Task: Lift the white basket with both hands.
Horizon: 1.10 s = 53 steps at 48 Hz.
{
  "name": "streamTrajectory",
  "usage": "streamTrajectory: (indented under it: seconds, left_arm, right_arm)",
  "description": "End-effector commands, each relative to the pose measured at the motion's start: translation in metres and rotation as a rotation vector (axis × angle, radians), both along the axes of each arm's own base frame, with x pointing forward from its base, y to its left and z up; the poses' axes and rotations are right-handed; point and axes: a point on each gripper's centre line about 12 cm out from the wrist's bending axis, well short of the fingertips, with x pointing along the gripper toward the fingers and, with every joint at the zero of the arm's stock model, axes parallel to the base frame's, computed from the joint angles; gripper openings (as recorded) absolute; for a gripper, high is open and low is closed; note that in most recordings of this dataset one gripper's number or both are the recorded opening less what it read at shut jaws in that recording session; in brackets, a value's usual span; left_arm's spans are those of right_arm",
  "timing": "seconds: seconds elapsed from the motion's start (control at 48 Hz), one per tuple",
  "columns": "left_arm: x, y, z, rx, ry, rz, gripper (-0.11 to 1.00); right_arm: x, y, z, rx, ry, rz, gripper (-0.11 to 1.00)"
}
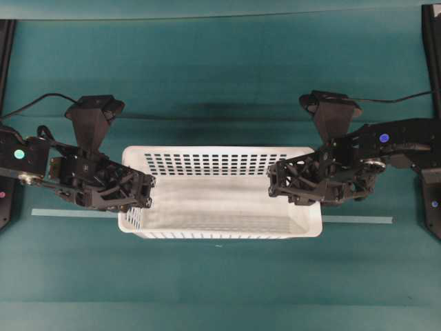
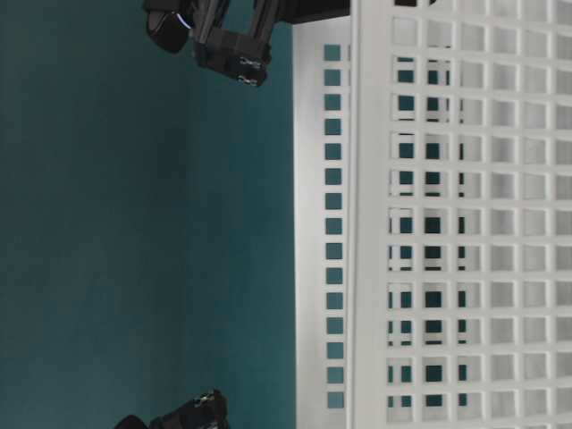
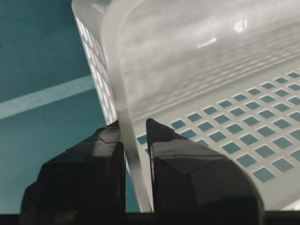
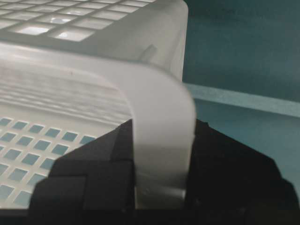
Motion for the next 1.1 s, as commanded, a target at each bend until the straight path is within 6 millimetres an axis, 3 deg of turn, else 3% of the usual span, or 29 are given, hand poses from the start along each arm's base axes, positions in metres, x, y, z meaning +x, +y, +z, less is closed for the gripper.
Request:
streamTrajectory:
  seconds: [0.0, 1.083]
  left_arm:
    - [0.004, -0.005, 0.005, 0.003, -0.017, -0.02, 0.05]
    - [0.01, -0.014, -0.003, 0.006, 0.009, -0.05, 0.04]
  right_arm:
    - [-0.001, 0.009, -0.001, -0.008, 0.004, 0.038, 0.16]
    - [0.003, 0.016, -0.011, -0.008, 0.01, 0.051, 0.16]
